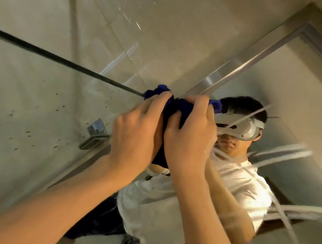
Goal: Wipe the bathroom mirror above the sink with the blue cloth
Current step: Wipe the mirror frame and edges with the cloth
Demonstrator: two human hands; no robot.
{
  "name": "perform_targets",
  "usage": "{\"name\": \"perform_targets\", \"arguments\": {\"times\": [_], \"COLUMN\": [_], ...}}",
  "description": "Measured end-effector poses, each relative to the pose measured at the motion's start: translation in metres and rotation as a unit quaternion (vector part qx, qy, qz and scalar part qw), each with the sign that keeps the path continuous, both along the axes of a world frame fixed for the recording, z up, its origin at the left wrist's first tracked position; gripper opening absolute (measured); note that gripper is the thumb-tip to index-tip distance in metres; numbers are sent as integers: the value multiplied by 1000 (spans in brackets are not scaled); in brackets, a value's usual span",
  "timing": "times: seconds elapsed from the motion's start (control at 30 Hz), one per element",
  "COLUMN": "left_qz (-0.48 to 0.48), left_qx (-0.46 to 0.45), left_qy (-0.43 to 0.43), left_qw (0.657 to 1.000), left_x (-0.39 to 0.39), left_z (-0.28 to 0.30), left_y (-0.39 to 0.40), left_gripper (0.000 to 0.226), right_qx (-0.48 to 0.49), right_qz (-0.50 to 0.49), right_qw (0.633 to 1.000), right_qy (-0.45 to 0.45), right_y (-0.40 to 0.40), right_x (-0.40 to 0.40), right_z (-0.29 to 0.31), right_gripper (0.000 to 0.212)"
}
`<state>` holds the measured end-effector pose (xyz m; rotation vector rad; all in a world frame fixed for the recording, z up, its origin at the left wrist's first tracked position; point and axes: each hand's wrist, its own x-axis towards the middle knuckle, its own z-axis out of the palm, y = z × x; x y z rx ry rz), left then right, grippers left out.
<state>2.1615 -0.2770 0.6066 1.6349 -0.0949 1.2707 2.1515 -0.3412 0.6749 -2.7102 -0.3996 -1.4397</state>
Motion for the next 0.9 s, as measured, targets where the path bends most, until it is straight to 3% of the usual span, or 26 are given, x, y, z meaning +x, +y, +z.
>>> {"name": "perform_targets", "arguments": {"times": [0.2, 0.3, 0.37, 0.43, 0.53, 0.63, 0.73, 0.8, 0.9], "left_qz": [-33, -53, -65, -95, -138, -184, -289, -327, -371], "left_qx": [-42, -62, -54, -57, -117, -207, -281, -266, -254], "left_qy": [3, 75, 122, 157, 197, 203, 162, 124, 71], "left_qw": [999, 994, 989, 981, 964, 939, 901, 898, 890], "left_x": [-3, -13, -21, -29, -41, -49, -51, -52, -56], "left_z": [-67, -100, -118, -125, -118, -94, -58, -35, -7], "left_y": [-2, 5, 10, 16, 25, 28, 27, 26, 28], "left_gripper": [31, 32, 35, 39, 36, 37, 43, 45, 46], "right_qx": [-10, 31, 29, 50, 66, 91, 119, 135, 184], "right_qz": [3, -9, -27, -23, -29, 21, 45, 74, 104], "right_qw": [1000, 994, 972, 950, 950, 954, 977, 982, 973], "right_qy": [-15, 106, 231, 308, 302, 285, 169, 108, 95], "right_y": [14, -15, -51, -45, 15, 7, -11, -19, -38], "right_x": [-15, 12, 46, 37, -27, -47, -61, -76, -93], "right_z": [-59, -107, -132, -137, -108, -78, -41, -14, 22], "right_gripper": [21, 26, 40, 41, 32, 40, 42, 39, 34]}}
